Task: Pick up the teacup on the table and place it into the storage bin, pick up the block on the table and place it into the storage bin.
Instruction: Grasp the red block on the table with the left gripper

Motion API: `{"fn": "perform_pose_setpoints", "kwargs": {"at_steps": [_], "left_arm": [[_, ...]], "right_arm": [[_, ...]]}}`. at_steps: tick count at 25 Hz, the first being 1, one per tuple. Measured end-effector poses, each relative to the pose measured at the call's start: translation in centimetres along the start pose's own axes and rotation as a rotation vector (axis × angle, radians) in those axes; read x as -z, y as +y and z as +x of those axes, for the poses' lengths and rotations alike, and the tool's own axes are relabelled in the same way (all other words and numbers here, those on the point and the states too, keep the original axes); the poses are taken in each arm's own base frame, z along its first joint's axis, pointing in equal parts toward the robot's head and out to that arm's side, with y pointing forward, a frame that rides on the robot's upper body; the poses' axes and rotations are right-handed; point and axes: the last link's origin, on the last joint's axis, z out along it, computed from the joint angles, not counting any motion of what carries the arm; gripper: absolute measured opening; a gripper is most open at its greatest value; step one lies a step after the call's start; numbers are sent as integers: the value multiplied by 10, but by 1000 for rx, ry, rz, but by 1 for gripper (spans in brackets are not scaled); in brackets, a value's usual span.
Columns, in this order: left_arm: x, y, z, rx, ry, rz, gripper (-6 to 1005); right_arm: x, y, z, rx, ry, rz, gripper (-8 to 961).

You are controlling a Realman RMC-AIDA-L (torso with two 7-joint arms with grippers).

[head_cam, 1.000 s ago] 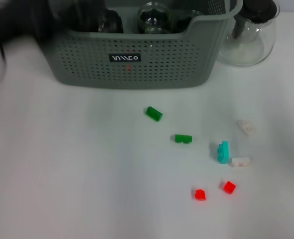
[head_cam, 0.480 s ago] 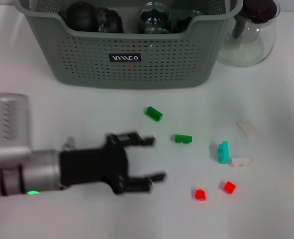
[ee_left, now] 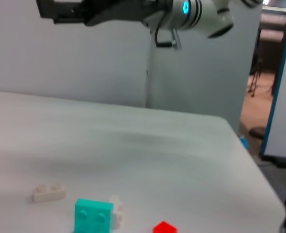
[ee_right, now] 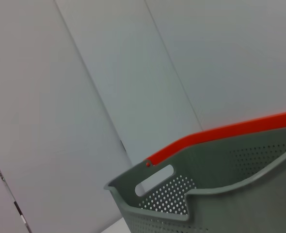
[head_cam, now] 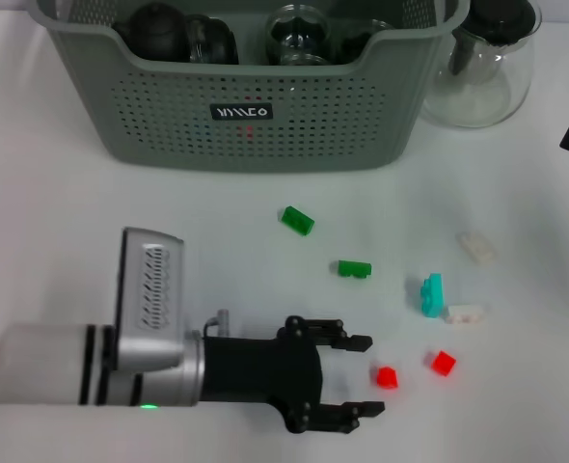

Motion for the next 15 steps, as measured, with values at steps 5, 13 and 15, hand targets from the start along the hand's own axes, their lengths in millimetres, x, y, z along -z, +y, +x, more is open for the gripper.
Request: {"fn": "perform_pose_setpoints", "kwargs": {"at_steps": [5, 13, 15], "left_arm": [[-10, 0, -2, -64, 10, 56, 687], [-20, 7, -4, -96, -3, 55, 555], [-22, 9, -4, -104, -3, 51, 556]], "right_arm": [[0, 1, 1, -3, -2, 0, 868], [0, 0, 1, 0, -2, 0, 867], [-1, 1, 1, 1, -3, 0, 868]]}}
